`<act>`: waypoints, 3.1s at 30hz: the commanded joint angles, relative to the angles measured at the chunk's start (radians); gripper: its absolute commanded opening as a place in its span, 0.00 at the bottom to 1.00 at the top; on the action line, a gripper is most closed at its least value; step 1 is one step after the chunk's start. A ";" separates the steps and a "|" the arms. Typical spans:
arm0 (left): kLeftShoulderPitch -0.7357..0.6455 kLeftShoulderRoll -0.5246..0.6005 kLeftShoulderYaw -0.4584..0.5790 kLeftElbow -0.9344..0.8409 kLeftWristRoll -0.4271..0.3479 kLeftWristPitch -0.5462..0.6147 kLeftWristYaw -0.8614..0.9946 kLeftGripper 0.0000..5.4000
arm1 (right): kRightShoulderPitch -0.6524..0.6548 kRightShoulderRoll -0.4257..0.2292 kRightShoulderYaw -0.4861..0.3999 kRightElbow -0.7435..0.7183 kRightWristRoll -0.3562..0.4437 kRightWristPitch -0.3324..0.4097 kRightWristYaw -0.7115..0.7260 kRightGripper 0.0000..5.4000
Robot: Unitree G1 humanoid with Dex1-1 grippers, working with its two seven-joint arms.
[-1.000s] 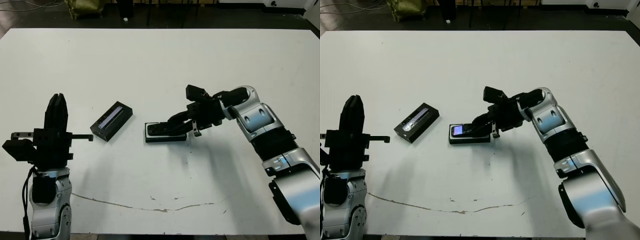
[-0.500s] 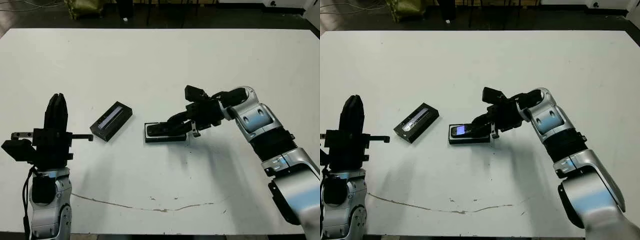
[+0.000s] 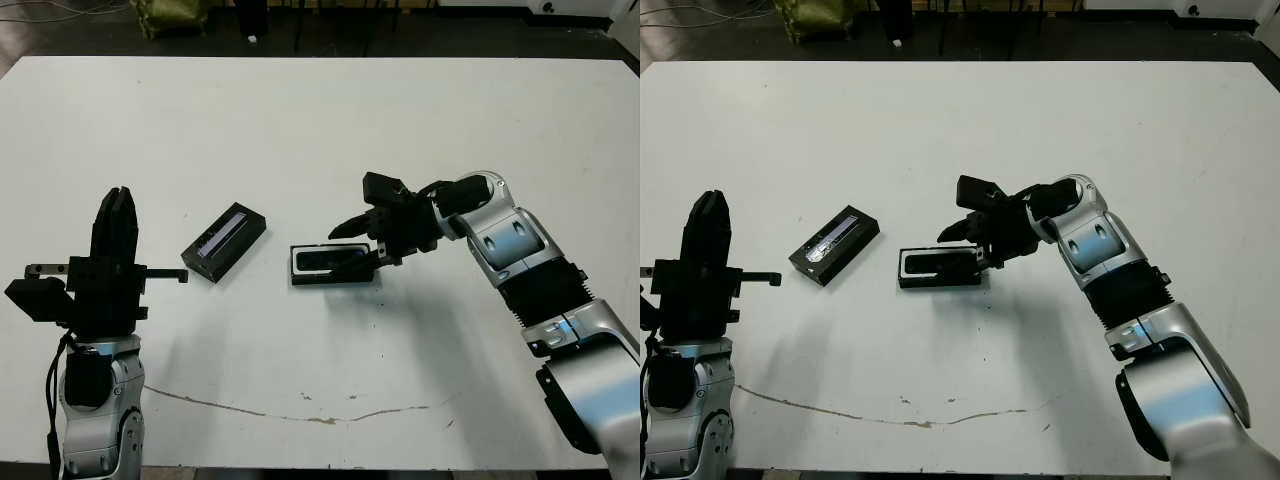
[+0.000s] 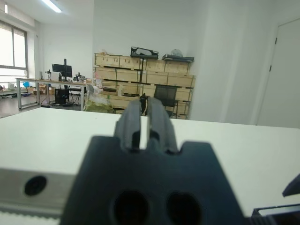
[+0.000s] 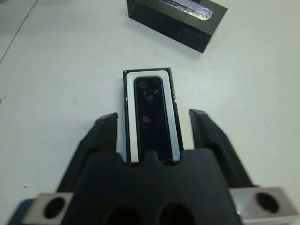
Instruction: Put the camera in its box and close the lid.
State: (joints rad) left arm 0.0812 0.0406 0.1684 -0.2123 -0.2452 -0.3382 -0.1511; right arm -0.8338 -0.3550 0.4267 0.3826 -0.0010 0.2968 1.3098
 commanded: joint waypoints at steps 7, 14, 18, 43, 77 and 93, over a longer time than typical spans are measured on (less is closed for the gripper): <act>0.014 0.001 0.001 0.020 0.016 -0.005 0.005 0.00 | 0.026 -0.027 -0.027 -0.052 0.030 0.056 0.000 0.92; 0.019 0.000 -0.001 0.014 0.014 0.002 0.007 0.00 | 0.035 -0.048 -0.074 -0.094 0.092 0.106 0.000 1.00; 0.018 0.003 -0.001 0.010 0.012 0.006 0.005 0.00 | 0.059 -0.058 -0.133 -0.115 0.142 0.097 -0.018 1.00; -0.011 0.025 0.003 0.041 0.029 -0.022 -0.016 0.00 | 0.870 0.078 -0.617 -0.762 0.189 -0.289 -0.852 0.16; -0.078 0.372 -0.065 -0.168 0.070 0.548 -0.219 0.25 | 0.859 0.195 -0.509 -0.666 -0.011 -0.483 -1.171 0.00; -0.159 0.389 -0.065 -0.051 -0.005 0.695 -0.310 0.94 | 0.868 0.188 -0.505 -0.677 0.026 -0.459 -1.147 0.00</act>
State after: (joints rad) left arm -0.0802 0.4276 0.0956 -0.2824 -0.2245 0.3101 -0.4477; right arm 0.0190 -0.1541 -0.0774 -0.3097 0.0286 -0.1589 0.1558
